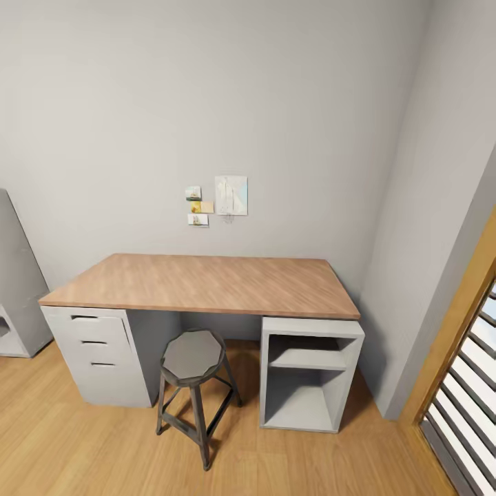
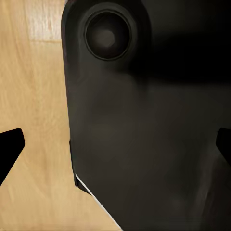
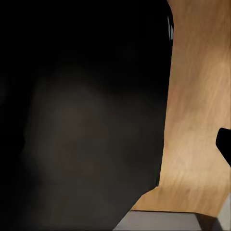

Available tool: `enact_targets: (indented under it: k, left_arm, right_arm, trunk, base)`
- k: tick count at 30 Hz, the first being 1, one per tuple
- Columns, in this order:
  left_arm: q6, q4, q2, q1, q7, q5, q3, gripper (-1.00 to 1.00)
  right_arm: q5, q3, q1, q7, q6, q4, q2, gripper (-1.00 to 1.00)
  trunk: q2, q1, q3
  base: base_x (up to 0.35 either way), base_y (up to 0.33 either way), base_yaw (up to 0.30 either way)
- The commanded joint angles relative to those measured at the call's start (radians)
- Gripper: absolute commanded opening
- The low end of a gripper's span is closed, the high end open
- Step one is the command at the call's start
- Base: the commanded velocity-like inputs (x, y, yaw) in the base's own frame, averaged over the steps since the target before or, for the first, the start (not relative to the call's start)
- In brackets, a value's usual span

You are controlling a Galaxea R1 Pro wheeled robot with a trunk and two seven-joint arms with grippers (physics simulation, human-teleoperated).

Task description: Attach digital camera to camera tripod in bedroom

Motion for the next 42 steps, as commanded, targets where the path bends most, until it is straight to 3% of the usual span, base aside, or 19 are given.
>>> enact_targets:
  k: [1, 5, 10, 17, 36, 42]
  left_arm:
    - [0.000, 0.000, 0.000, 0.000, 0.000, 0.000, 0.000, 1.00]
    - [0.004, -0.017, -0.023, 0.006, -0.006, 0.004, 0.004, 1.00]
    - [0.004, -0.025, -0.033, 0.006, -0.006, 0.006, 0.005, 1.00]
    - [0.004, -0.041, -0.063, 0.006, -0.002, 0.004, 0.000, 1.00]
    - [0.003, -0.071, -0.054, 0.006, 0.000, 0.005, -0.001, 1.00]
    - [0.002, -0.069, -0.031, 0.006, -0.001, 0.005, 0.000, 1.00]
  right_arm:
    - [0.000, 0.000, 0.000, 0.000, 0.000, 0.000, 0.000, 1.00]
    - [0.003, -0.001, -0.011, 0.001, 0.016, -0.003, -0.023, 1.00]
    - [0.004, 0.003, -0.013, -0.001, 0.018, -0.002, -0.047, 1.00]
    - [0.002, 0.004, -0.014, -0.002, 0.018, -0.002, -0.053, 1.00]
    - [0.003, 0.005, -0.014, -0.006, -0.059, 0.016, -0.054, 1.00]
    - [0.003, 0.005, -0.014, -0.006, -0.067, 0.024, -0.054, 1.00]
  trunk:
    - [0.000, 0.000, 0.000]
    - [0.000, 0.000, 0.000]
    - [0.000, 0.000, 0.000]
    - [0.000, 0.000, -0.001]
    - [0.000, 0.000, -0.018]
    - [0.000, 0.000, -0.020]
  base:
    - [0.000, 0.000, 0.000]
    - [0.000, 0.000, 0.000]
    - [0.000, 0.000, 0.000]
    - [0.000, 0.000, 0.049]
    - [0.000, 0.000, 0.173]
    - [0.000, 0.000, 0.214]
